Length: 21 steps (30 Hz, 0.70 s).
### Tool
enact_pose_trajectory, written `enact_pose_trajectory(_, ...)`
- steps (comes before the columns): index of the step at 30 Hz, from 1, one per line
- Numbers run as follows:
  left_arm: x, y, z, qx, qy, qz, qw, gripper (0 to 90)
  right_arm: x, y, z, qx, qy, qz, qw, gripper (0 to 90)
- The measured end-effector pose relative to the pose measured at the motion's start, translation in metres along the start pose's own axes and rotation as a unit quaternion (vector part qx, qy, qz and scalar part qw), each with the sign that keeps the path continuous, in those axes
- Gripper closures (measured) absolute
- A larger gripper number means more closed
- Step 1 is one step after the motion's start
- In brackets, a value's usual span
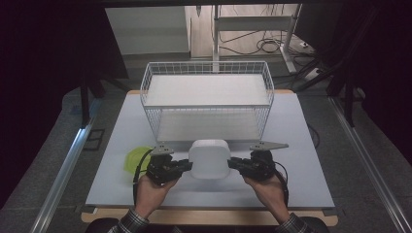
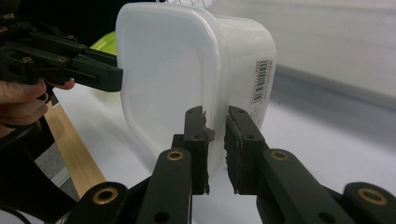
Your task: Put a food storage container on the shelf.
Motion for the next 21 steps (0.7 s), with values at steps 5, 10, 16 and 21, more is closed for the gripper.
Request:
enact_pose_trajectory(5, -0.01, -0.002, 0.006, -0.004, 0.008, -0.005, 1.0, 78.1, -0.011, -0.003, 0.002, -0.004, 0.01, 0.005, 0.9999, 79.4)
enact_pose_trajectory(10, -0.025, -0.004, 0.013, -0.01, 0.02, -0.01, 0.9997, 78.1, -0.029, -0.006, 0.007, -0.01, 0.024, 0.009, 0.9996, 79.5)
enact_pose_trajectory(16, -0.046, -0.006, 0.021, -0.014, 0.033, -0.018, 0.9992, 78.2, -0.047, -0.007, 0.011, -0.015, 0.037, 0.009, 0.9992, 79.5)
enact_pose_trajectory(21, -0.058, -0.008, 0.024, -0.018, 0.038, -0.024, 0.9988, 78.2, -0.061, -0.005, 0.016, -0.014, 0.047, 0.013, 0.9987, 79.5)
Point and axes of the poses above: each handheld gripper's, and its own axes: z roughly backward along the jaws, x roughly out of its underside, y roughly to its right, the point moved 8 cm from there along -z, roughly forward along the jaws, and after that the axes turned 5 degrees about -z, right-handed, at the moved point
